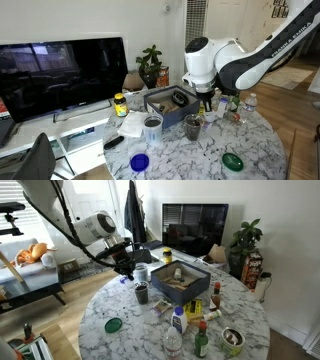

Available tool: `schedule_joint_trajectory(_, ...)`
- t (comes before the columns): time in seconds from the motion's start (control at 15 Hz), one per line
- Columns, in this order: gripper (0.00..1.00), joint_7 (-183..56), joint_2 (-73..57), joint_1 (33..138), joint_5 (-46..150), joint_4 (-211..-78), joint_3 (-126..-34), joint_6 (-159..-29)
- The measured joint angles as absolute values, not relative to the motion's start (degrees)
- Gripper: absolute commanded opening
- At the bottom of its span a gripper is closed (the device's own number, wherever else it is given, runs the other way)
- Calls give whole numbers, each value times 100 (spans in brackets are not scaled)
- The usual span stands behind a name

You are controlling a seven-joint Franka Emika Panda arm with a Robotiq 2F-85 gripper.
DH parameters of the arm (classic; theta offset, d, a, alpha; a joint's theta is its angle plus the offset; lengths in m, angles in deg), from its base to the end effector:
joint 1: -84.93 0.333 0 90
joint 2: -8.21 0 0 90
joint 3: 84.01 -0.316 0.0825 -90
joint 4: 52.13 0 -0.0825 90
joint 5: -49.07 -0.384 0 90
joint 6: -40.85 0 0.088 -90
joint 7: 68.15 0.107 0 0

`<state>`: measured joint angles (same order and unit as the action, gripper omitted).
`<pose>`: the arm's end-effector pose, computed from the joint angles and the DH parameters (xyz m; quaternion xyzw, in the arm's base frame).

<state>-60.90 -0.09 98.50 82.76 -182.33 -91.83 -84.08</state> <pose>0.4811 0.1665 0.2806 0.9217 0.3089 -0.0560 0.2280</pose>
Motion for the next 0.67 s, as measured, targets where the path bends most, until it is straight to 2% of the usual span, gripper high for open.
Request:
schedule_joint_trajectory(0.4, 3, -5911, -742, 10185, 9302, -17695, -9361, -7456)
schedule_joint_trajectory(0.67, 1, -5896, -808, 10172, 9319, -17641, -9378, -7434)
